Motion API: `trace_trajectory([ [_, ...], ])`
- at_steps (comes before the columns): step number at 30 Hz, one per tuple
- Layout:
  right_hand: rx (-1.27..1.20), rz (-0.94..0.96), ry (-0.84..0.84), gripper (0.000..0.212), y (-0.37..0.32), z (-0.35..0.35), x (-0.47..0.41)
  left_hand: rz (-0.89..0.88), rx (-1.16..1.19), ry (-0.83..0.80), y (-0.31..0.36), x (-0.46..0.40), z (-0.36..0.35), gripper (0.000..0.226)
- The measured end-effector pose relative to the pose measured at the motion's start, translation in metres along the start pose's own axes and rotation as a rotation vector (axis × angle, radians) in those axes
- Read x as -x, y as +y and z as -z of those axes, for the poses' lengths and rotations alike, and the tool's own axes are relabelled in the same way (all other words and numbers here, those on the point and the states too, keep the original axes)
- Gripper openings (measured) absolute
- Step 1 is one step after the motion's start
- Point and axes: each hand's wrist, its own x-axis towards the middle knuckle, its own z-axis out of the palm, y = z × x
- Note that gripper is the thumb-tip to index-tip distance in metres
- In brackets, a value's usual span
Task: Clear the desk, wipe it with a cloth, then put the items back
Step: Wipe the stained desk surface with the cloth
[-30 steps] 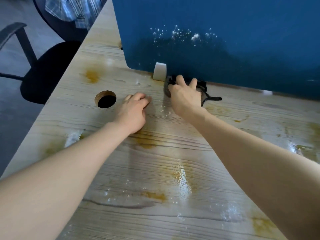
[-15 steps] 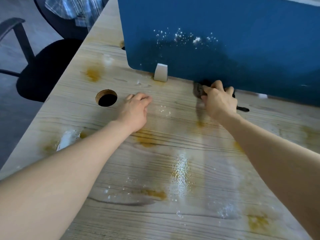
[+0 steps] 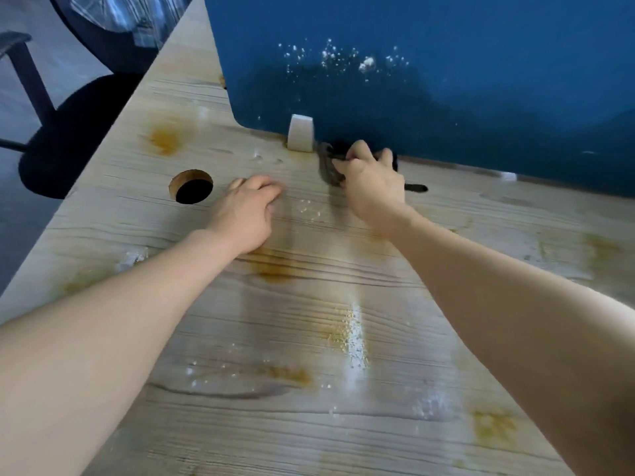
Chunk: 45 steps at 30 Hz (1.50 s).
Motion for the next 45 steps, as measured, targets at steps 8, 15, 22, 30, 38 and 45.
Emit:
trace_trajectory([
  [8,-0.014,-0.417,0.047,0.027,0.078,0.002,0.023,0.047,-0.005,-0.023,0.008,0.001,0.001,0.046],
  [15,-0.101,0.052,-0.01,0.03,-0.006,0.002,0.029,0.115,-0.034,-0.04,0.017,0.0,0.003,0.049],
  [22,-0.015,-0.303,-0.004,0.032,0.097,0.005,0.034,0.133,0.001,-0.013,0.022,0.001,0.005,0.048],
  [30,-0.032,-0.052,0.0,0.038,-0.013,-0.004,0.028,0.069,-0.038,-0.006,0.013,0.004,0.008,0.047],
  [38,0.003,-0.443,0.022,0.035,0.027,0.0,0.014,-0.092,-0.148,-0.053,-0.006,-0.003,0.017,0.046],
  [45,0.04,-0.427,0.042,0.04,-0.057,-0.005,-0.006,-0.185,-0.037,-0.028,-0.045,-0.005,0.025,0.042],
])
